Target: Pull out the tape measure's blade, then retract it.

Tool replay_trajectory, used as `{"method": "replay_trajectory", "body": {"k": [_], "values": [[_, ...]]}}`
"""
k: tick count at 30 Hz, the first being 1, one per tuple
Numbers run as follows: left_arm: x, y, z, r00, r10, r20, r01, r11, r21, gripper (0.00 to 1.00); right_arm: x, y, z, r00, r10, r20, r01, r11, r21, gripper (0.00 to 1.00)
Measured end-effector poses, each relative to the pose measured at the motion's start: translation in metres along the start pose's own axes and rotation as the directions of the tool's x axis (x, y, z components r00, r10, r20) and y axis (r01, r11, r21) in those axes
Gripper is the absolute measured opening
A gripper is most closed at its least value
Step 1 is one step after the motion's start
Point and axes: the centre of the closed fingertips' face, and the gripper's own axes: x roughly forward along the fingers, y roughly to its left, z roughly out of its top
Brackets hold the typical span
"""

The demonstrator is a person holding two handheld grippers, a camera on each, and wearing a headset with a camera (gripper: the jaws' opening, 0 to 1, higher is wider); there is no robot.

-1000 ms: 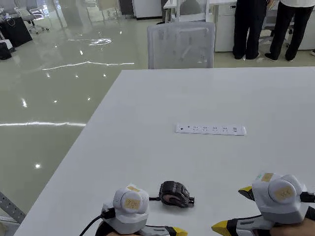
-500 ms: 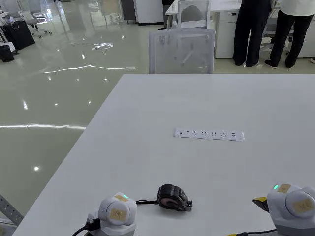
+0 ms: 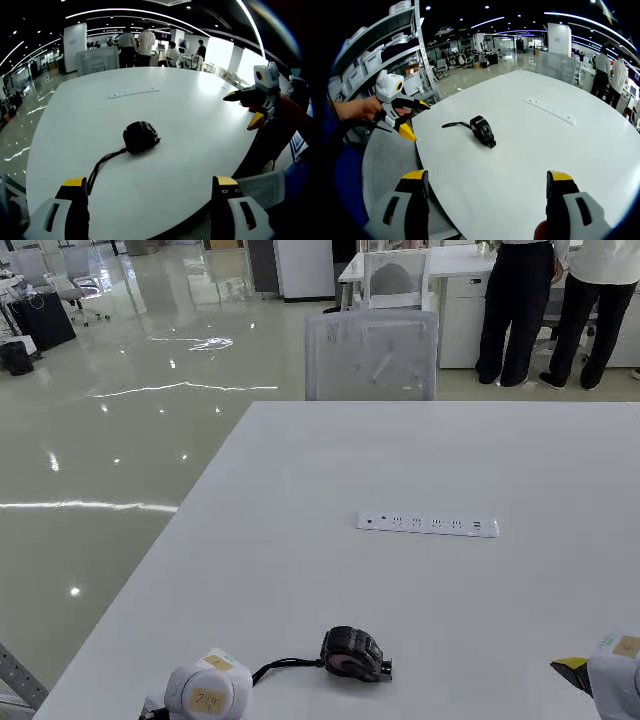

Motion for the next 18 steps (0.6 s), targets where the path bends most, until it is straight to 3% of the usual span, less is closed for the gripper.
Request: {"method": "replay_trajectory", "body": {"k": [4,18], "values": [[-0.006,-0.003,-0.005,0.9994,-0.018,-0.028,0.019,0.999,0.029,1.0,-0.009,0.001,-0.006,0.9999,-0.007,-0.011,0.007,1.0,0.011,0.96],[-0.028,0.004,0.004,0.9999,-0.009,0.009,0.009,0.999,0.041,1.0,-0.037,-0.001,-0.021,0.9989,-0.037,-0.03,0.038,0.998,0.044,1.0]]}}
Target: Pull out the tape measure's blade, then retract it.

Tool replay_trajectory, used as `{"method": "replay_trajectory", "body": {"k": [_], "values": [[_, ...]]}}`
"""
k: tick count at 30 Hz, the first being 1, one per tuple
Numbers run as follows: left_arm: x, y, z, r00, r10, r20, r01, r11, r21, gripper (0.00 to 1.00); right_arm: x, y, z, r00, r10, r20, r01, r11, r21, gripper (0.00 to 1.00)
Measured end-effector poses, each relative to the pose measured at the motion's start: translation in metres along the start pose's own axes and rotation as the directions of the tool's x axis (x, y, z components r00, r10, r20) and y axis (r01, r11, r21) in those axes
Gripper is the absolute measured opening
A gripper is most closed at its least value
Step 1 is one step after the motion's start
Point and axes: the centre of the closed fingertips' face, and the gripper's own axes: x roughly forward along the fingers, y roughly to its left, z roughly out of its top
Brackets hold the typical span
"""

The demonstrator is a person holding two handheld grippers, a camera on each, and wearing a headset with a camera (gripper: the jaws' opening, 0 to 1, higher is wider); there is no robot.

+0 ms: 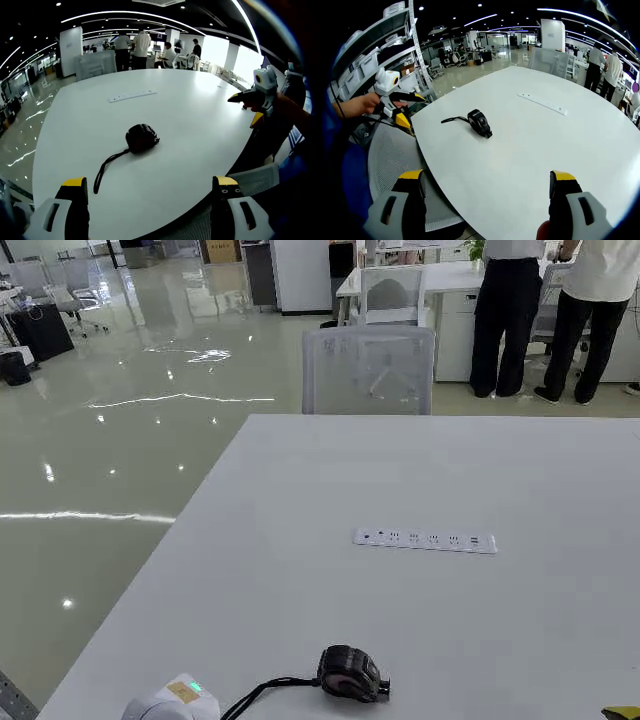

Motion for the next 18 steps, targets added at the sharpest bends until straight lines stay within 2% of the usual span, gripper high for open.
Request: {"method": "replay_trajectory", "body": {"k": [8,18], "values": [[-0.012,0.003,-0.001,1.0,0.002,-0.001,-0.002,1.0,0.006,1.0,-0.02,-0.004,-0.004,0.9995,-0.032,-0.002,0.032,0.999,-0.004,1.0],[-0.027,-0.001,0.002,0.9999,-0.013,0.006,0.013,1.0,0.009,1.0,-0.041,-0.005,0.002,0.9979,-0.063,0.017,0.063,0.998,0.005,1.0]]}}
